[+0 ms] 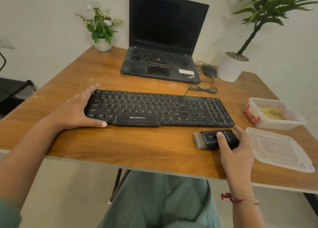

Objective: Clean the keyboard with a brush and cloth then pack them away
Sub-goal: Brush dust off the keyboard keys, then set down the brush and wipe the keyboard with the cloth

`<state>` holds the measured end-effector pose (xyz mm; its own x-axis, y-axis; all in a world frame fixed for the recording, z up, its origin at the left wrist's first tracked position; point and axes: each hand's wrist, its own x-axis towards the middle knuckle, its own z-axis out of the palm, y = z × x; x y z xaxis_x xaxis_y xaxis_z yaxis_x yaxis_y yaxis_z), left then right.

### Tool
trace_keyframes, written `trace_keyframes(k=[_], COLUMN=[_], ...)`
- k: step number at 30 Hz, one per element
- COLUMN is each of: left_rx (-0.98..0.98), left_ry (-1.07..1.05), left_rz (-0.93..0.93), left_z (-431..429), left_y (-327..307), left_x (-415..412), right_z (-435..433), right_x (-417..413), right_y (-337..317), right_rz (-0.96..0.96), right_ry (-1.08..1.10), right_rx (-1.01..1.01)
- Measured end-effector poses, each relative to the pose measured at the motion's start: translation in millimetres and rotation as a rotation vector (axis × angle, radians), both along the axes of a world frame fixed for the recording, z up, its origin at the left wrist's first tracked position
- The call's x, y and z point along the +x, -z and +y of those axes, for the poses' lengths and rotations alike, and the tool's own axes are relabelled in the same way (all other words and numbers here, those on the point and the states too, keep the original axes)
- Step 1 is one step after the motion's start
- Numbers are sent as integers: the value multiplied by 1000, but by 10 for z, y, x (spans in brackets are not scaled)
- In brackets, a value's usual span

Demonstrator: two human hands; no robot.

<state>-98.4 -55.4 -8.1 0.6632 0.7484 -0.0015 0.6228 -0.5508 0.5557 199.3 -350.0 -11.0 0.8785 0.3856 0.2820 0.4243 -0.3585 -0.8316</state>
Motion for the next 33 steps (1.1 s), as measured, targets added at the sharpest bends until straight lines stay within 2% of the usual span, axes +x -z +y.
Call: trace_keyframes(k=[9,15,19,21,24,29,33], left_rx=[2,23,11,-5,-12,-26,-25], left_ry=[9,18,17,15,18,22,17], left_rz=[-1,-38,-45,-40,-40,-50,-43], left_z=[21,53,60,59,55,31,31], left_y=[27,88,96,91,84,51,47], left_x=[-30,-31,-27,-22,-22,-15,-16], right_z=[22,-116,-193,-183,-101,56,105], right_x=[0,47,279,523,1149,2051,2190], right_y=[18,-55,-438,-685,-917,-894,-790], right_rz=[-107,-39,-70,-115,-197,-232,-247], right_ry=[-43,-100,-212,-196,-82,-45,-164], right_rx=[-165,0,40,19,-186,-752,-913])
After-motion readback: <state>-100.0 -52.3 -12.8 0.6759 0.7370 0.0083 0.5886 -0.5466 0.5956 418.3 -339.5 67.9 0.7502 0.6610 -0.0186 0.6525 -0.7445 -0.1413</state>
